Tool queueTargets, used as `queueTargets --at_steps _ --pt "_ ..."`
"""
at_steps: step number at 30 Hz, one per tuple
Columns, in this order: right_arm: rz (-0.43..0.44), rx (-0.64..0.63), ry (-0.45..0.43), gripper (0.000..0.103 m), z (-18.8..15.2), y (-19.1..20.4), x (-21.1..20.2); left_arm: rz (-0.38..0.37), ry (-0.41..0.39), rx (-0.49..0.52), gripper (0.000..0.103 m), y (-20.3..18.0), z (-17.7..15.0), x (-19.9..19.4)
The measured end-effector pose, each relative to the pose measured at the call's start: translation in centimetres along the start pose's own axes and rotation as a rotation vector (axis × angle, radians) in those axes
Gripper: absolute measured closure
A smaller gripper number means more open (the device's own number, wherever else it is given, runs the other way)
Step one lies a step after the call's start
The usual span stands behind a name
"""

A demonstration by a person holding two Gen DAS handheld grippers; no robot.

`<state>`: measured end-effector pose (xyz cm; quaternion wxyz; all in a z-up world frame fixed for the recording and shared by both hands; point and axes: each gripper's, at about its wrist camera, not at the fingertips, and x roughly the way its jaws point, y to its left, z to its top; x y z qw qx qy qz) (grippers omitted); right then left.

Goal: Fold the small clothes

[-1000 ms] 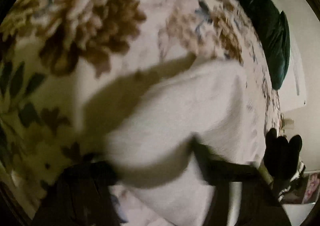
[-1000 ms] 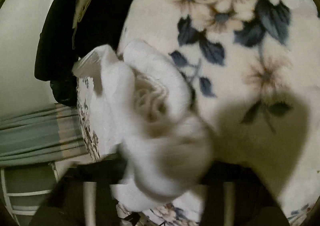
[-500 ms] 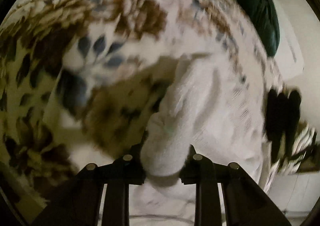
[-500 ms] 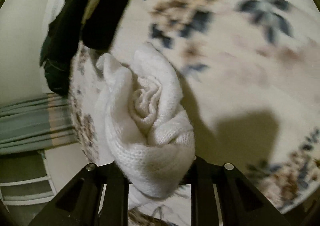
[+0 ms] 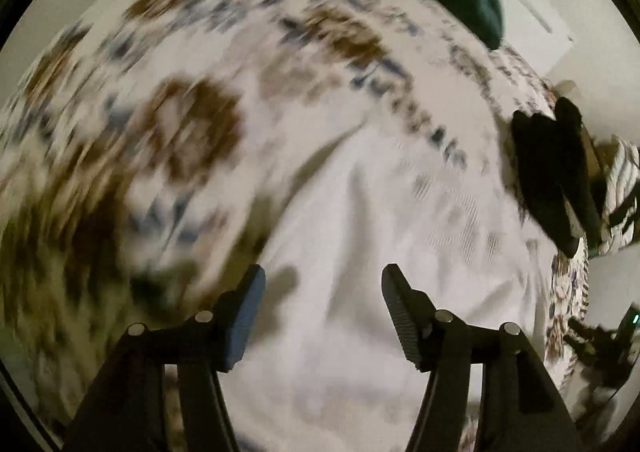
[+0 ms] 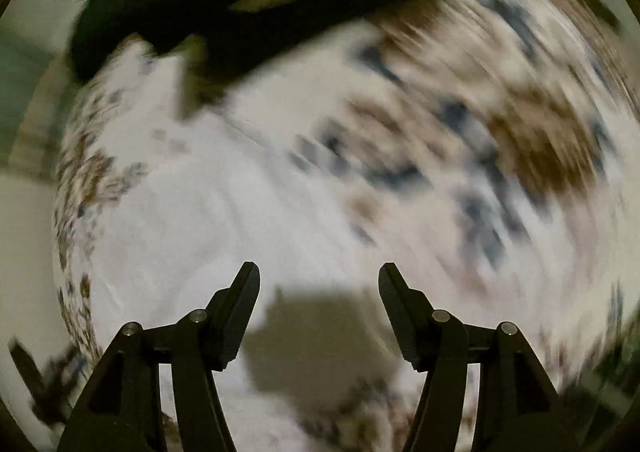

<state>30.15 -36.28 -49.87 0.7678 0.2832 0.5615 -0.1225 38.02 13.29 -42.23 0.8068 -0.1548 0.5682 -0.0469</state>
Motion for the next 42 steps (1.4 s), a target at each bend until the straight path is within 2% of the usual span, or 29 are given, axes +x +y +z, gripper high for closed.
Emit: queueTargets --at_steps 3,5,7,10,11,12,13,14,17,20,24,29,32,35,36,37,38,39,40,41,42 --pt "0.059 -0.14 0.004 0.039 4.3 6.3 2.5 0.007 -0.01 0.085 0.045 -2.4 3.6 3.4" --pt "0.097 -0.211 0.059 0.039 6.7 9.9 5.3 0.016 0.034 0.178 0.045 -5.0 5.5 6.7" --pt "0.094 -0.268 0.115 0.039 8.7 12.8 8.7 0.026 0.112 0.244 0.045 -7.1 6.4 10.5" --pt "0.023 -0.338 0.206 0.04 9.3 15.0 13.5 0.087 0.198 0.362 0.045 -9.4 5.9 15.1" --pt "0.011 -0.357 0.228 0.059 9.2 15.5 14.6 0.113 0.197 0.4 0.047 -9.9 5.3 15.8" --pt "-0.007 -0.365 0.213 0.077 8.9 15.6 15.0 0.117 0.19 0.426 0.065 -10.2 4.9 16.1" --pt "-0.027 -0.363 0.191 0.097 8.8 15.6 15.0 0.113 0.167 0.46 0.091 -10.6 4.6 16.1" --pt "-0.023 -0.348 0.165 0.097 8.6 15.4 14.6 0.115 0.146 0.471 0.098 -10.8 4.5 15.7" --pt "0.0 -0.292 0.073 0.098 8.5 14.4 12.4 0.089 0.062 0.465 0.099 -10.8 4.3 13.6" --pt "0.007 -0.26 0.02 0.099 8.2 13.3 10.7 0.062 0.002 0.426 0.099 -10.1 4.6 11.4" --pt "0.011 -0.218 -0.04 0.099 8.9 12.3 8.8 0.053 -0.062 0.39 0.099 -9.8 5.7 9.2" --pt "0.002 -0.197 -0.074 0.099 10.4 11.7 8.2 0.069 -0.072 0.357 0.099 -10.3 8.4 10.1" --pt "-0.021 -0.184 -0.077 0.099 11.2 11.8 9.4 0.084 -0.029 0.336 0.099 -10.3 9.7 12.6" --pt "-0.051 -0.178 -0.064 0.099 11.8 11.7 11.2 0.1 0.055 0.3 0.098 -9.5 9.9 15.5" --pt "-0.04 -0.172 -0.038 0.099 11.9 11.7 12.0 0.089 0.099 0.276 0.095 -9.0 9.8 16.3" --pt "-0.016 -0.166 0.004 0.099 12.0 11.6 12.8 0.074 0.112 0.249 0.095 -8.6 9.7 16.2" --pt "0.015 -0.146 0.063 0.095 12.2 11.2 13.5 0.056 0.112 0.232 0.095 -8.3 9.7 15.8" --pt "0.04 -0.129 0.088 0.091 12.4 10.7 13.4 0.022 0.115 0.207 0.089 -8.0 9.6 15.0" --pt "0.096 -0.098 0.102 0.077 12.7 9.8 12.4 -0.005 0.116 0.179 0.073 -7.5 9.5 14.0" --pt "0.142 -0.07 0.083 0.054 12.8 8.8 11.2 -0.033 0.114 0.152 0.064 -7.1 9.4 13.1" --pt "0.154 -0.051 0.057 0.045 13.0 7.8 9.9 -0.079 0.109 0.112 0.048 -6.3 9.3 12.0"
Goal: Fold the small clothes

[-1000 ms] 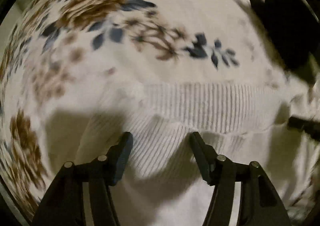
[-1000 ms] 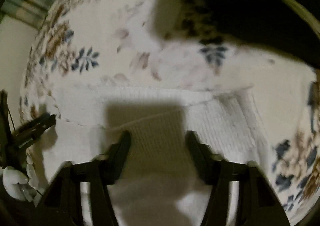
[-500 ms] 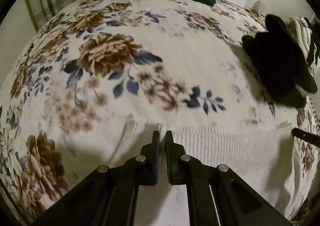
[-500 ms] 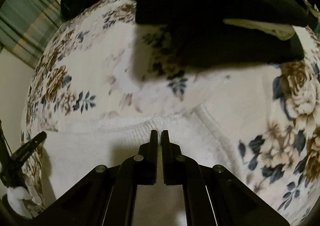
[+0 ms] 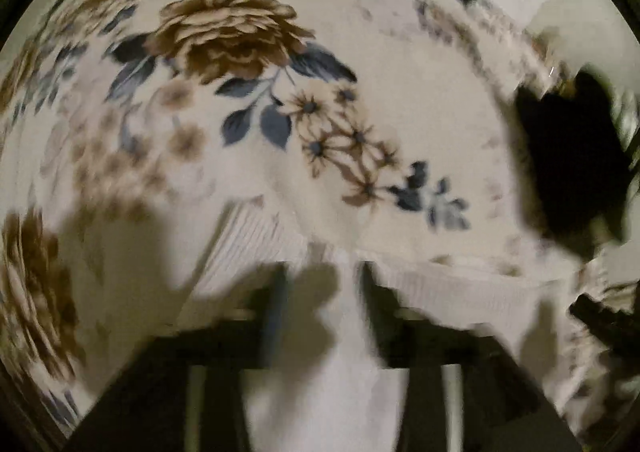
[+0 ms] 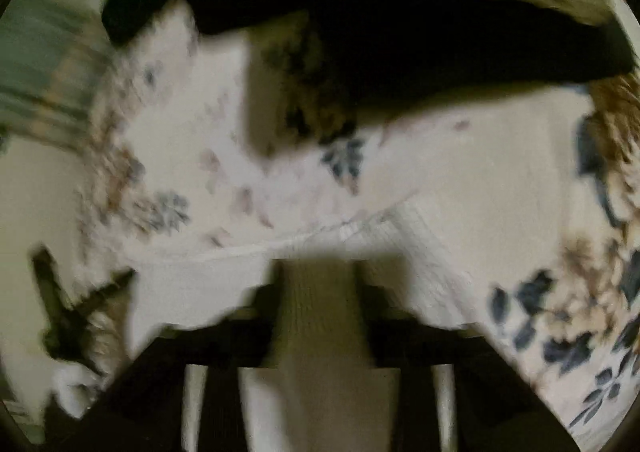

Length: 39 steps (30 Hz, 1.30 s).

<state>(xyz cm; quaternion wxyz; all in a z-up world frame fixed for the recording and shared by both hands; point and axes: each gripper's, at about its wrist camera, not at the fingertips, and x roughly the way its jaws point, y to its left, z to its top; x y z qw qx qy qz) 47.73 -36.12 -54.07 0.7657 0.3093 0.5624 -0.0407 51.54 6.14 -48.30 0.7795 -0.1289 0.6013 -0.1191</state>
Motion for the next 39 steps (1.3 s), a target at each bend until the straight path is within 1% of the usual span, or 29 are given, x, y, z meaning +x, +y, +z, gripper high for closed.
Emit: queueTargets --at_steps 1,2,4,5,6,7,8,10,11,12,13,14,16,17,20,22,23,24,26,27,28,29,30,31,33,36,37,38,39 --pt "-0.006 0.014 -0.038 0.037 -0.1 -1.2 -2.1 -0.054 -0.008 -0.044 0.038 0.9 -0.4 -1.2" --pt "-0.013 0.023 -0.06 0.037 -0.3 -2.2 -3.5 -0.083 -0.016 -0.084 0.035 1.7 -0.9 -2.1" --pt "-0.032 0.044 -0.058 0.037 -0.6 -4.0 -5.1 -0.092 -0.029 -0.147 0.035 3.4 -2.2 -3.6" --pt "-0.048 0.066 -0.048 0.037 -1.1 -5.2 -5.7 -0.081 -0.026 -0.158 0.035 3.9 -2.6 -3.8" --pt "-0.053 0.068 -0.03 0.037 -1.5 -5.8 -5.6 -0.054 -0.022 -0.164 0.035 4.6 -3.0 -3.8" --pt "-0.072 0.067 -0.009 0.037 -1.8 -6.3 -5.3 -0.013 -0.014 -0.164 0.035 5.2 -3.7 -3.6" --pt "-0.09 0.064 0.019 0.037 -2.4 -6.9 -4.4 0.006 0.0 -0.167 0.035 5.6 -4.0 -3.2" --pt "-0.077 0.061 0.063 0.037 -3.3 -7.5 -2.7 0.017 0.023 -0.178 0.035 6.3 -4.8 -2.3" --pt "-0.067 0.061 0.072 0.042 -3.5 -7.6 -2.1 0.021 0.033 -0.174 0.035 6.2 -4.6 -1.8" --pt "-0.046 0.058 0.077 0.052 -4.0 -7.7 -1.2 0.032 0.045 -0.16 0.035 6.1 -4.7 -1.3" --pt "-0.035 0.049 0.073 0.089 -4.3 -7.5 -0.7 0.047 0.053 -0.137 0.035 5.8 -4.6 -0.8" --pt "-0.063 0.039 0.06 0.096 -4.6 -7.3 -0.4 0.062 0.059 -0.113 0.035 5.4 -4.5 -0.4" --pt "-0.106 0.057 -0.005 0.096 -4.7 -7.5 -1.2 0.1 0.068 -0.056 0.035 4.6 -4.2 0.4" --pt "-0.122 0.09 -0.051 0.096 -4.7 -8.0 -2.4 0.112 0.07 -0.043 0.035 4.5 -4.0 0.6" --pt "-0.154 0.18 -0.127 0.097 -4.8 -10.0 -4.9 0.134 0.076 -0.02 0.035 4.3 -3.5 1.1" --pt "-0.182 0.199 -0.127 0.097 -4.7 -10.5 -5.3 0.139 0.076 -0.011 0.035 4.2 -3.3 1.2" --pt "-0.202 0.201 -0.105 0.097 -4.6 -10.8 -5.0 0.14 0.076 -0.011 0.035 4.2 -3.2 1.1" --pt "-0.203 0.202 -0.068 0.097 -4.5 -11.0 -4.3 0.143 0.08 -0.015 0.035 4.3 -3.2 1.0" --pt "-0.175 0.21 0.051 0.094 -4.3 -11.4 -2.4 0.14 0.087 -0.022 0.035 4.2 -3.4 0.7" --pt "-0.173 0.209 0.057 0.089 -4.3 -11.3 -2.4 0.141 0.084 -0.021 0.035 4.1 -3.5 0.4" --pt "-0.173 0.205 0.052 0.082 -4.2 -11.1 -2.5 0.146 0.081 -0.011 0.035 3.9 -3.6 0.0" --pt "-0.148 0.2 0.035 0.065 -3.9 -10.8 -3.1 0.149 0.074 0.004 0.035 3.7 -3.7 -0.4" --pt "-0.128 0.201 0.017 0.054 -3.8 -10.7 -3.5 0.151 0.063 0.022 0.035 3.5 -3.7 -0.8" --pt "-0.117 0.204 0.001 0.039 -3.6 -10.5 -3.8 0.168 0.05 0.042 0.035 3.0 -3.7 -1.0" --pt "-0.101 0.211 -0.019 0.037 -3.0 -10.6 -3.9 0.182 0.036 0.075 0.035 2.3 -3.6 -0.9" --pt "-0.079 0.23 0.043 0.037 -2.0 -11.4 -1.5 0.191 0.045 0.104 0.035 1.3 -3.0 0.5" --pt "-0.072 0.228 0.065 0.044 -1.9 -11.5 -0.7 0.189 0.046 0.11 0.035 1.1 -2.8 0.9" --pt "-0.058 0.213 0.074 0.086 -1.6 -11.2 0.3 0.201 0.048 0.124 0.035 0.9 -2.6 1.4" --pt "-0.067 0.197 0.067 0.094 -1.6 -10.8 0.6 0.214 0.051 0.137 0.035 0.8 -2.5 1.7"
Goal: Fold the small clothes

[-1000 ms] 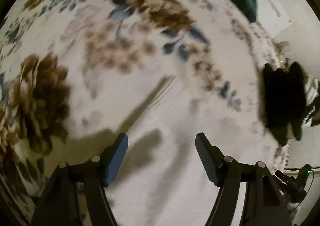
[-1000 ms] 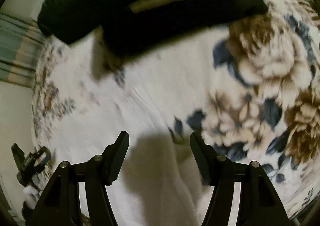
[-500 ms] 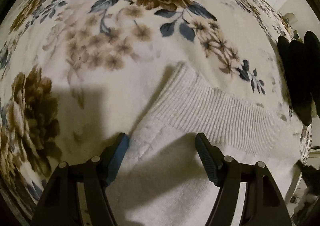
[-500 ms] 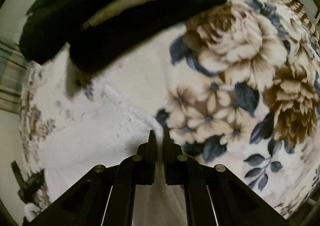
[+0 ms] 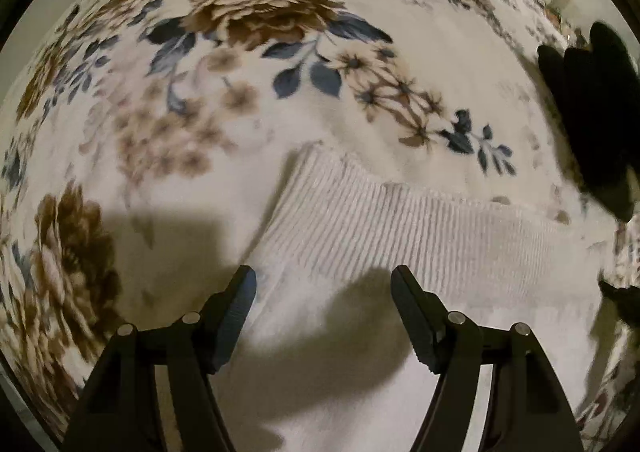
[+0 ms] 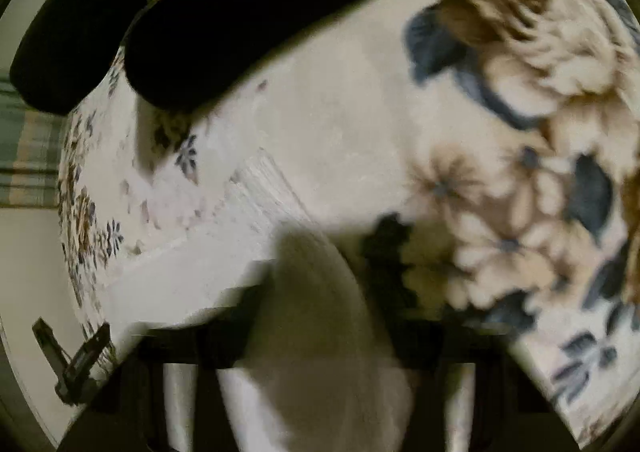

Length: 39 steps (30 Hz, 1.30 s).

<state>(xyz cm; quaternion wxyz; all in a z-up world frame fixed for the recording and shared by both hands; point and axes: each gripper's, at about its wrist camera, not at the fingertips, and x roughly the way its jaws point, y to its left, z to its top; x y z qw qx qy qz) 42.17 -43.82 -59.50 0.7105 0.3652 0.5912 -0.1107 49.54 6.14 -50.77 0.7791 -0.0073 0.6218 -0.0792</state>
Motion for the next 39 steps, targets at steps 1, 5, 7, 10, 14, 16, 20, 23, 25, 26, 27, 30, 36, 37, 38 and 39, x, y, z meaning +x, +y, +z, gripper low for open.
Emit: queueTargets --at_steps 1,5,7,10,14,16,20,23,25,26,27,30,36,37,38,39 --pt "-0.018 -0.021 -0.015 0.095 -0.1 0.5 0.1 0.015 0.007 0.018 0.035 -0.2 0.2 0.7" --pt "-0.073 -0.001 -0.165 0.096 0.2 0.0 -2.5 0.032 0.03 0.031 0.035 0.0 0.5 2.5" --pt "-0.074 0.022 -0.147 0.096 0.4 -0.7 -2.1 0.03 0.033 0.03 0.034 0.2 0.8 2.6" --pt "-0.069 -0.002 -0.061 0.095 0.7 -0.7 -0.5 0.025 0.032 0.011 0.034 0.6 0.9 1.5" --pt "0.017 0.047 -0.014 0.058 0.4 -1.0 -1.9 0.006 0.015 -0.053 0.034 2.0 -0.2 -1.6" --pt "0.043 0.063 -0.056 0.041 -1.0 -1.5 -4.6 -0.007 0.005 -0.106 0.035 2.7 -2.2 -3.9" --pt "0.057 0.077 -0.071 0.041 -6.4 -2.8 -8.6 -0.023 0.018 -0.168 0.035 2.3 -7.0 -6.2" --pt "0.065 0.099 0.015 0.041 -10.9 -4.3 -8.3 -0.022 0.057 -0.182 0.035 1.5 -10.3 -6.1" --pt "0.081 0.116 0.036 0.041 -12.6 -5.3 -7.3 -0.02 0.081 -0.188 0.035 0.9 -11.6 -5.0" --pt "0.103 0.13 0.043 0.041 -13.4 -5.8 -6.5 -0.015 0.091 -0.191 0.035 0.6 -12.1 -4.4" --pt "0.143 0.146 0.042 0.057 -14.0 -6.2 -6.1 -0.005 0.087 -0.185 0.035 0.2 -12.8 -4.3" --pt "0.187 0.192 -0.02 0.097 -15.3 -6.8 -5.8 0.035 0.064 -0.143 0.035 -0.1 -13.1 -3.6" --pt "0.055 0.239 -0.035 0.098 -16.3 -10.5 -6.2 0.046 0.073 -0.094 0.034 -0.6 -12.6 -2.8" --pt "0.049 0.243 -0.021 0.098 -16.4 -10.8 -5.6 0.05 0.073 -0.091 0.034 -0.6 -12.6 -2.9" --pt "0.059 0.248 0.0 0.097 -16.7 -11.1 -4.9 0.056 0.075 -0.092 0.034 -0.7 -12.4 -3.0" --pt "0.077 0.246 0.012 0.096 -16.7 -11.0 -4.6 0.062 0.074 -0.093 0.034 -1.0 -12.3 -3.5"
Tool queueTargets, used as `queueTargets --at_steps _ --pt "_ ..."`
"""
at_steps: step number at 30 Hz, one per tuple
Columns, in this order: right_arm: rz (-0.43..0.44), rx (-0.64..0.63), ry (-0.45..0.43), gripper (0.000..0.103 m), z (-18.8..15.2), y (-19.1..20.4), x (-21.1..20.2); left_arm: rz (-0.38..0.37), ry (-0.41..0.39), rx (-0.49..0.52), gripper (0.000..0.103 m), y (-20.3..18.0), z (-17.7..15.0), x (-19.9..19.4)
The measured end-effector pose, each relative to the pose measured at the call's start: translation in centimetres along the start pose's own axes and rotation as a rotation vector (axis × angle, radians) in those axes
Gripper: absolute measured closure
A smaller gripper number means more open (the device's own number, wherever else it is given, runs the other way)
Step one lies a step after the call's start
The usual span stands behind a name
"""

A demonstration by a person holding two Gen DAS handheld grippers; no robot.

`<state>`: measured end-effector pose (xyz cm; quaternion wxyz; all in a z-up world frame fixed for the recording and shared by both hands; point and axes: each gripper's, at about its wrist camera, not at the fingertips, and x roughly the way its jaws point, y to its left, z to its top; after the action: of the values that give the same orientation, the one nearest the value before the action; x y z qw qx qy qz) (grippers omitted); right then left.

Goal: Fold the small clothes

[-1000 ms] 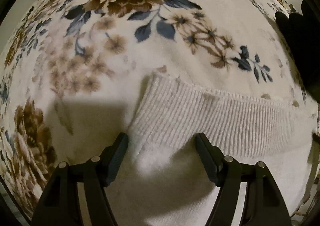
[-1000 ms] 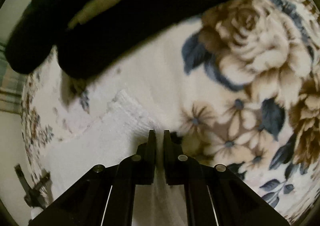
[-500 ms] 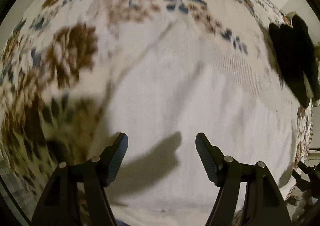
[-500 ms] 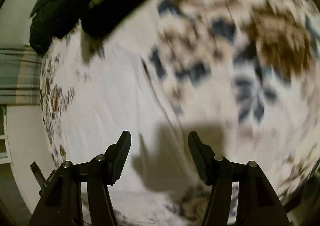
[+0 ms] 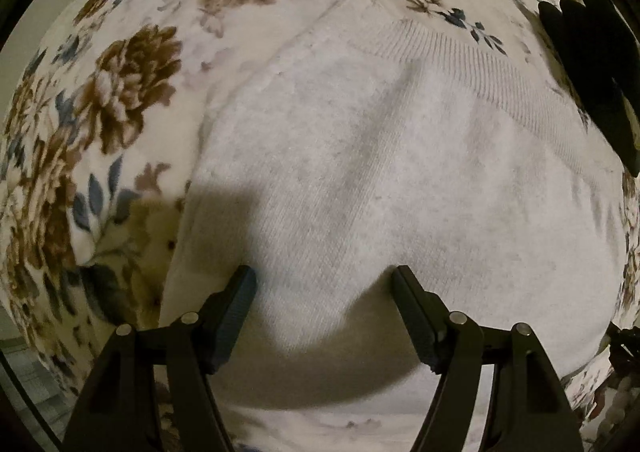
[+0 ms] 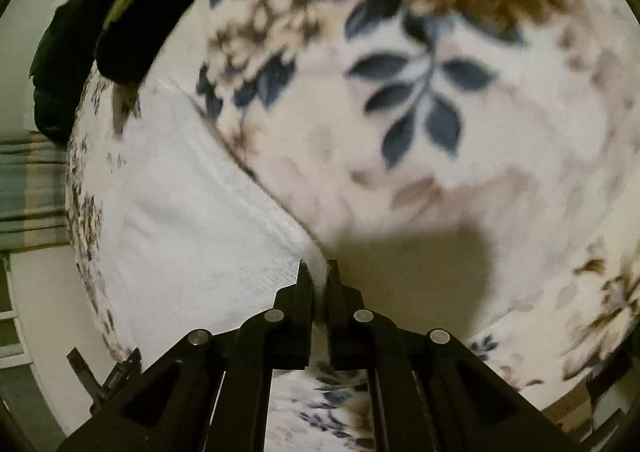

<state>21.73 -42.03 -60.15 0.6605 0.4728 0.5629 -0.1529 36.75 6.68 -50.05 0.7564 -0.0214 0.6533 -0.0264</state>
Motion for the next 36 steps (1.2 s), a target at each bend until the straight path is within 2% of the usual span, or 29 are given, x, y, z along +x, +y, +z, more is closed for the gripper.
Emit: queueTargets --at_steps 1,3,4,5,7,8,10,13,15,16,18,22,27,32,36 --pt "0.02 0.001 0.012 0.093 0.0 0.1 0.2 0.005 -0.006 -0.002 0.034 -0.4 0.0 -0.7" --pt "0.071 0.024 0.027 0.065 0.0 0.2 -0.4 -0.001 -0.021 -0.018 0.034 -0.9 -0.4 -2.4" --pt "0.096 0.034 0.012 0.044 -0.2 0.0 -1.2 -0.013 -0.03 -0.025 0.034 -1.4 -0.6 -3.2" --pt "0.124 0.04 -0.02 0.026 -0.6 -0.1 -2.3 -0.03 -0.041 -0.03 0.034 -2.1 -0.9 -4.0" --pt "0.156 0.04 -0.044 0.017 -1.5 -0.4 -3.3 -0.06 -0.058 -0.024 0.034 -4.0 -1.6 -5.1" --pt "0.173 0.048 -0.039 0.017 -2.1 -0.6 -3.4 -0.066 -0.058 -0.014 0.033 -5.2 -1.8 -5.1" --pt "0.225 0.072 0.01 0.016 -3.5 -1.3 -1.8 -0.069 -0.034 0.013 0.023 -7.8 -2.7 -4.0" --pt "0.274 0.094 0.056 0.016 -5.0 -1.9 1.4 -0.067 0.012 0.041 0.022 -11.0 -3.1 -1.8" --pt "0.323 0.086 0.023 0.016 -6.1 -1.5 3.7 -0.055 0.012 0.067 0.02 -12.5 -3.4 -0.9" --pt "0.328 0.07 -0.005 0.015 -6.2 -1.2 4.4 -0.026 0.003 0.097 0.013 -13.6 -3.7 -0.4" --pt "0.369 0.06 -0.069 0.014 -6.6 -0.6 5.4 -0.003 -0.005 0.125 0.012 -14.5 -4.2 0.0" --pt "0.469 0.12 -0.153 0.014 -6.7 -0.2 5.7 0.018 -0.012 0.141 0.012 -14.5 -4.2 0.9" --pt "0.55 0.162 -0.194 0.014 -6.6 0.6 5.7 0.021 0.001 0.167 0.007 -14.3 -3.6 1.7" --pt "0.543 0.193 -0.166 0.014 -4.8 0.6 7.2 0.021 0.017 0.171 0.001 -14.5 -3.2 2.7" --pt "0.573 0.213 -0.185 0.014 -4.0 0.8 6.9 0.014 0.043 0.16 0.0 -14.0 -1.7 4.5"
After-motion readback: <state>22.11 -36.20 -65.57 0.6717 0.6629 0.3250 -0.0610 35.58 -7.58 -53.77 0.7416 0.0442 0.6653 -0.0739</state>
